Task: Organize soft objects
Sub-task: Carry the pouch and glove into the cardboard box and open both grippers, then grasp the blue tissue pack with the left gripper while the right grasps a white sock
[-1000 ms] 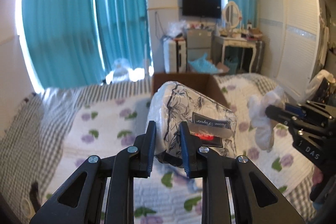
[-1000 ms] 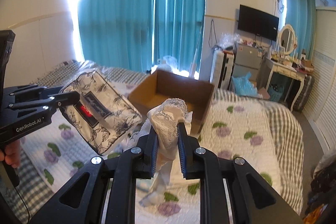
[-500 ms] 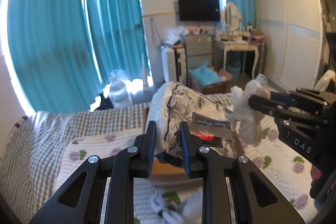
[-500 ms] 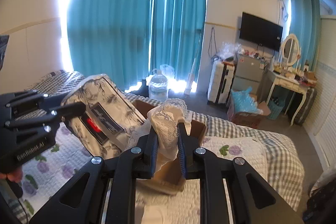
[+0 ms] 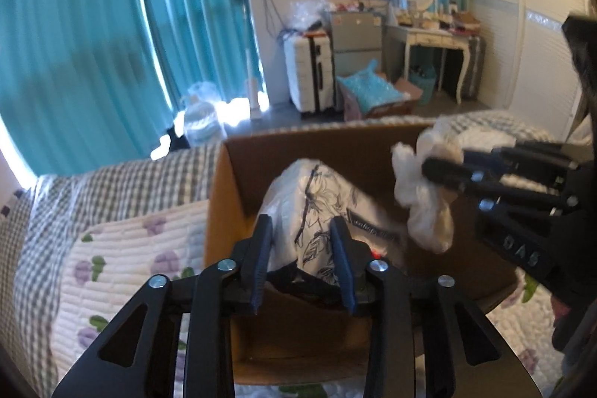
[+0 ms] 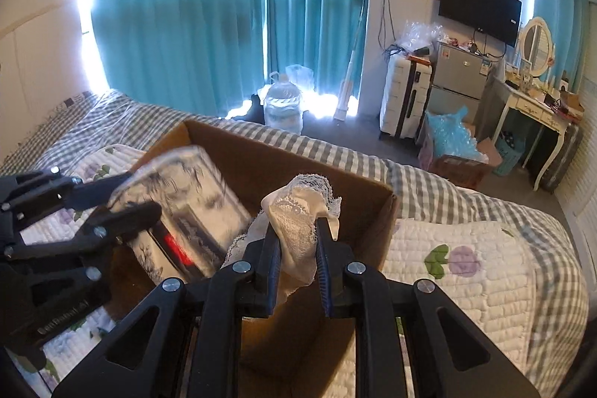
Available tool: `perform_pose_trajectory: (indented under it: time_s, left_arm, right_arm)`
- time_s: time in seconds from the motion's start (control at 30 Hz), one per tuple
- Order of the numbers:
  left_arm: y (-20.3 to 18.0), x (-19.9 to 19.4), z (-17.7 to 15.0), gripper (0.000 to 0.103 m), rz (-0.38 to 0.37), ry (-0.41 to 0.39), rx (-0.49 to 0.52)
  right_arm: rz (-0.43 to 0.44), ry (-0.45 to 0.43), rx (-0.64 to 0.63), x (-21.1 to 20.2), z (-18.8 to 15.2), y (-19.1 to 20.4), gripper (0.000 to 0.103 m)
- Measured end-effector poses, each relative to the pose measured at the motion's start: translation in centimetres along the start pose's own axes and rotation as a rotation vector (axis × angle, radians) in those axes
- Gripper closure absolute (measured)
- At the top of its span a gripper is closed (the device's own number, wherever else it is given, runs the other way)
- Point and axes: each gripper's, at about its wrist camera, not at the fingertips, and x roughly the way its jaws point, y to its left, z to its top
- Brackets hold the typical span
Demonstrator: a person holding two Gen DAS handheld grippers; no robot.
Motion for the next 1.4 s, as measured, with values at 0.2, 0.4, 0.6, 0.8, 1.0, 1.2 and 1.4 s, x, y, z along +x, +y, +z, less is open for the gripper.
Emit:
perform_pose_trajectory:
  time_s: [0.2, 0.4, 0.6, 0.8, 1.0, 1.2, 1.4]
  left_arm:
    - [-0.7, -0.6, -0.3, 0.037, 0.058, 0.011, 0.017]
    - [0.6, -6.7, 0.4, 0.033, 0.082, -0.075, 0.011]
    - [2.8, -15.4, 1.1, 0.011, 0.041, -0.164, -0.06]
    - [3.8, -23.2, -0.5, 0.006, 0.025, -0.206, -0.082]
    - [3.9, -24.9, -4.6, 0.005, 0.012, -0.171, -0.074]
    - [4.1, -21.6, -10.6, 0.005, -0.012, -0.082, -0.146]
    - [2.4, -17.1, -15.8, 0.005, 0.035, -0.038, -0.151]
  right_arm:
    - [-0.042, -0.051, 0.013, -2.0, -0.2, 0.3, 0.036]
    - [-0.096, -0.09, 0.022, -7.6, 0.6, 0.6, 0.03]
    - [-0.147, -0.102, 0.014, -16.8, 0.6, 1.9, 0.022]
    - [-0.187, -0.145, -0.043, -26.0, -0.7, 5.4, 0.006]
    - [-0.184, -0.113, -0.052, -28.8, -5.0, 8.7, 0.0]
    - [-0.155, 0.011, -0.028, -24.2, -12.6, 10.2, 0.0]
    - [-0.107, 0.174, 0.078, -16.9, -19.1, 9.8, 0.0]
